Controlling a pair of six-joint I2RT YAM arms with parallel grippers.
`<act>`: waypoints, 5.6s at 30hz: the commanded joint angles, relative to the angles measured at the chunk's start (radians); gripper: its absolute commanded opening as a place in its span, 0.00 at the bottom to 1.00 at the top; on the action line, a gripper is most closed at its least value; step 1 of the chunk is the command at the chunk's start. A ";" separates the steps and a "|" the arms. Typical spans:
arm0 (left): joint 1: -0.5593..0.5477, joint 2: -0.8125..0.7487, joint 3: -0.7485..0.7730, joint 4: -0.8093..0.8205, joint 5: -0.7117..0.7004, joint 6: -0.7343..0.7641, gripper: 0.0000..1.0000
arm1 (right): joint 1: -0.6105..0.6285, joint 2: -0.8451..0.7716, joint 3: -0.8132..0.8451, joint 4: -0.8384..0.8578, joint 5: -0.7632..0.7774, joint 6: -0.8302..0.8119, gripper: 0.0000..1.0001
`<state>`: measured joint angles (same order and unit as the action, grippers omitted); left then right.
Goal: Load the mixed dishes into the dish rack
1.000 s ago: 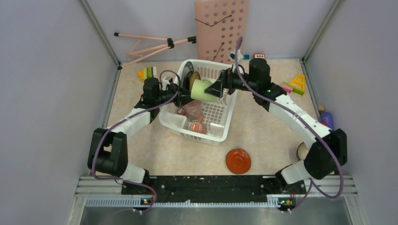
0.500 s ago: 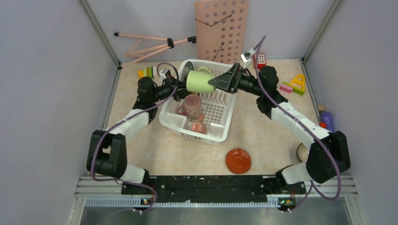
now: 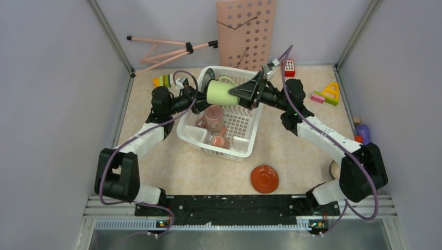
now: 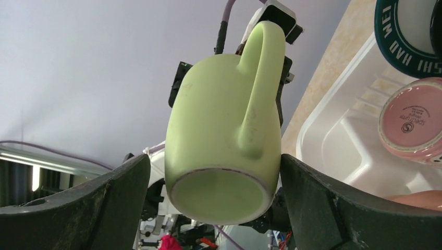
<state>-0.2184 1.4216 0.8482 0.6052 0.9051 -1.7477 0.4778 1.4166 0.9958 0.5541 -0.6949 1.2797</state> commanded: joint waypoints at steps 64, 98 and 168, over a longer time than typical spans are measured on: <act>0.249 -0.598 -0.028 -0.837 -0.615 1.031 0.85 | 0.266 0.379 0.554 -1.246 0.736 -1.020 0.67; -0.072 -0.552 0.023 -0.799 -0.639 1.125 0.85 | -0.022 -0.424 0.108 -1.274 0.793 -0.900 0.88; -0.074 -0.583 0.058 -1.036 -0.610 1.235 0.82 | -0.079 -0.670 -0.483 -1.305 0.499 -0.535 0.00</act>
<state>-0.2897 0.8333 0.8791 -0.4683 0.2363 -0.5175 0.4019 0.7712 0.3725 -0.6495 -0.2966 0.7925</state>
